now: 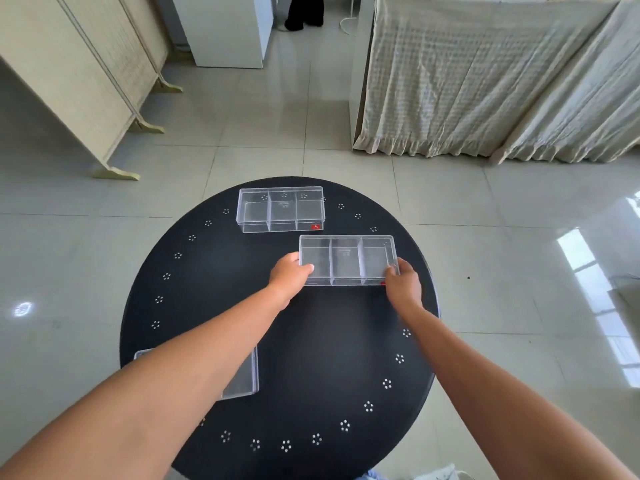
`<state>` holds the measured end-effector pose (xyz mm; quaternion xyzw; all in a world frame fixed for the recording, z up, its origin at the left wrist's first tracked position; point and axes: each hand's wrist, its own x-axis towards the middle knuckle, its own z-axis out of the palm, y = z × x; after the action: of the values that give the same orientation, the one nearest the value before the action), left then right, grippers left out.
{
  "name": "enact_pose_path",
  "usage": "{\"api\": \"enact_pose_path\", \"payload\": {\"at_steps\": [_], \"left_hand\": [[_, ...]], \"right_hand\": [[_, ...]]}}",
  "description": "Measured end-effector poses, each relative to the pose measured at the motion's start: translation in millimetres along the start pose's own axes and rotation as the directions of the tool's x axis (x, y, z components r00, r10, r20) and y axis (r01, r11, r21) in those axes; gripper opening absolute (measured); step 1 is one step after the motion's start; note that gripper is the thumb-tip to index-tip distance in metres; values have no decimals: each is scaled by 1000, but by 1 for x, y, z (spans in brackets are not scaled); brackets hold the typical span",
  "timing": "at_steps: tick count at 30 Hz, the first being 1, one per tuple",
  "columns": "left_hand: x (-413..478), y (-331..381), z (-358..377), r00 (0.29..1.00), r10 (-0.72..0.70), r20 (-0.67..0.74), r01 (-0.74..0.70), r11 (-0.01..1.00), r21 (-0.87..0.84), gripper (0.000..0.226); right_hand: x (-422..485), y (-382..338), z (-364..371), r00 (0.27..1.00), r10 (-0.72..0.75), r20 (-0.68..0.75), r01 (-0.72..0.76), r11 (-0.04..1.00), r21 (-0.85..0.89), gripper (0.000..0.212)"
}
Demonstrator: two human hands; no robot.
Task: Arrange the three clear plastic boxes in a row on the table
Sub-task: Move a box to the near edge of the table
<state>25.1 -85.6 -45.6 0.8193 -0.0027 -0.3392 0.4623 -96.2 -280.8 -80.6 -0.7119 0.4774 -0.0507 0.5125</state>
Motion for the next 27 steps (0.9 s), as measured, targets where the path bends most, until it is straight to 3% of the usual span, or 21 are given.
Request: {"api": "enact_pose_path", "payload": {"at_steps": [3, 6, 15, 27], "left_hand": [[-5, -18, -44, 997, 17, -78, -13, 998, 54, 25], [-12, -40, -97, 989, 1, -145, 8, 998, 62, 41], [-35, -111, -222, 967, -57, -248, 66, 997, 29, 49], [-43, -159, -267, 968, -103, -230, 100, 995, -23, 40]], "right_hand": [[-23, -15, 33, 998, -28, 48, 27, 999, 25, 32], [-53, -28, 70, 994, -33, 105, 27, 998, 56, 29], [-121, -62, 180, 965, -70, 252, 56, 996, 62, 23], [-143, -65, 231, 955, -72, 287, 109, 987, -116, 25]]}}
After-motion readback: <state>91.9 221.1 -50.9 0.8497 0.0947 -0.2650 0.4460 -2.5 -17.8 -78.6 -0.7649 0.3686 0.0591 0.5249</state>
